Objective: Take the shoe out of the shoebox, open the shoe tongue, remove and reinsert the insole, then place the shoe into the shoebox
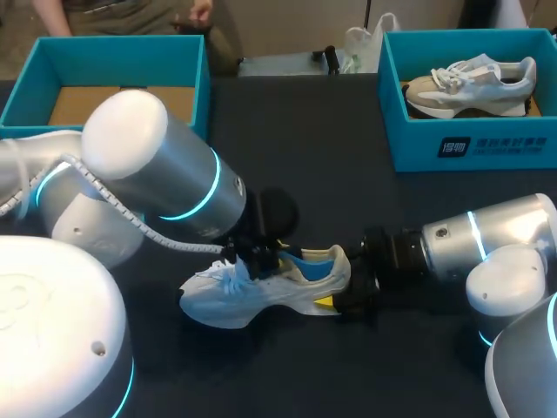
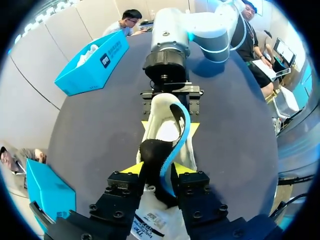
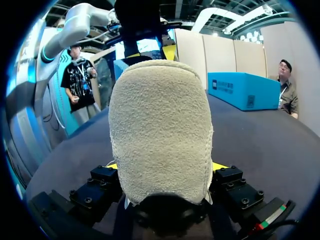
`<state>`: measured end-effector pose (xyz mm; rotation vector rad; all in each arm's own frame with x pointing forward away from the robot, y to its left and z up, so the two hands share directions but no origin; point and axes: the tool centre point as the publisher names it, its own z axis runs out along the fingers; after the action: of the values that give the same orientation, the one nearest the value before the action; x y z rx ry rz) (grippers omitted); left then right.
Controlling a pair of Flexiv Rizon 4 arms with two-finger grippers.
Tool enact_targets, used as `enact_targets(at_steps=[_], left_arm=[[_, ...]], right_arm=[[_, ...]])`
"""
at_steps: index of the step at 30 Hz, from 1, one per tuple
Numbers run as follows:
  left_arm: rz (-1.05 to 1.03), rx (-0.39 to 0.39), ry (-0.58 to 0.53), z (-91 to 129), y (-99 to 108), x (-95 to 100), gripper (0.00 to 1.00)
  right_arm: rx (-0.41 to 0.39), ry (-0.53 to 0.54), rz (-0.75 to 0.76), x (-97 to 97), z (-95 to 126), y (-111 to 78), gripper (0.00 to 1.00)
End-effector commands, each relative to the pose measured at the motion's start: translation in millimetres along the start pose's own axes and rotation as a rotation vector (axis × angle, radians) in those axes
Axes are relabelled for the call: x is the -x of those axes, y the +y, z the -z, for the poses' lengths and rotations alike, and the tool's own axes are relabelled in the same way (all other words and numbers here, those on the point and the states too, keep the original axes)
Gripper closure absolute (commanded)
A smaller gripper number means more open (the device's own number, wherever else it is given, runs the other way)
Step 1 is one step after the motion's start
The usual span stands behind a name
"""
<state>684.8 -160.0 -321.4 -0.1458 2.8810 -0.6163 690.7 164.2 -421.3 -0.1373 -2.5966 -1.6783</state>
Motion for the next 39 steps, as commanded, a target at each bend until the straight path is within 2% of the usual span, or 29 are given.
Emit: enact_targets(at_steps=[1,2,14,25,29,32,39], left_arm=[[0.004,0.02,-0.032,-11.0,-7.1,-2.3,0.96],[0.004,0.019,-0.032,-11.7,-6.9,-2.3,1.0],[0.177,-0.064,-0.102,-6.0,7.6,4.5,1.0],[0.299,-0.138,-0.094,1.2,14.8,6.2,1.0],[0.296,-0.133,-0.079,-1.3,13.4,3.8,1.0],[0.264,-0.125,-0.066,-2.2,5.1,3.3,1.0],[0.234,-0.066,-0.058,-14.6,-9.6,5.2,1.0]], right_arm=[[-0.004,-0.002,-0.001,-0.6,-0.9,1.0,1.0],[-0.004,-0.002,-0.001,-0.6,-0.9,1.0,1.0],[-0.004,-0.002,-0.001,-0.6,-0.9,1.0,1.0],[-0.004,-0.002,-0.001,-0.6,-0.9,1.0,1.0],[-0.004,-0.002,-0.001,-0.6,-0.9,1.0,1.0],[-0.004,-0.002,-0.001,-0.6,-0.9,1.0,1.0],[-0.004,-0.002,-0.001,-0.6,-0.9,1.0,1.0]])
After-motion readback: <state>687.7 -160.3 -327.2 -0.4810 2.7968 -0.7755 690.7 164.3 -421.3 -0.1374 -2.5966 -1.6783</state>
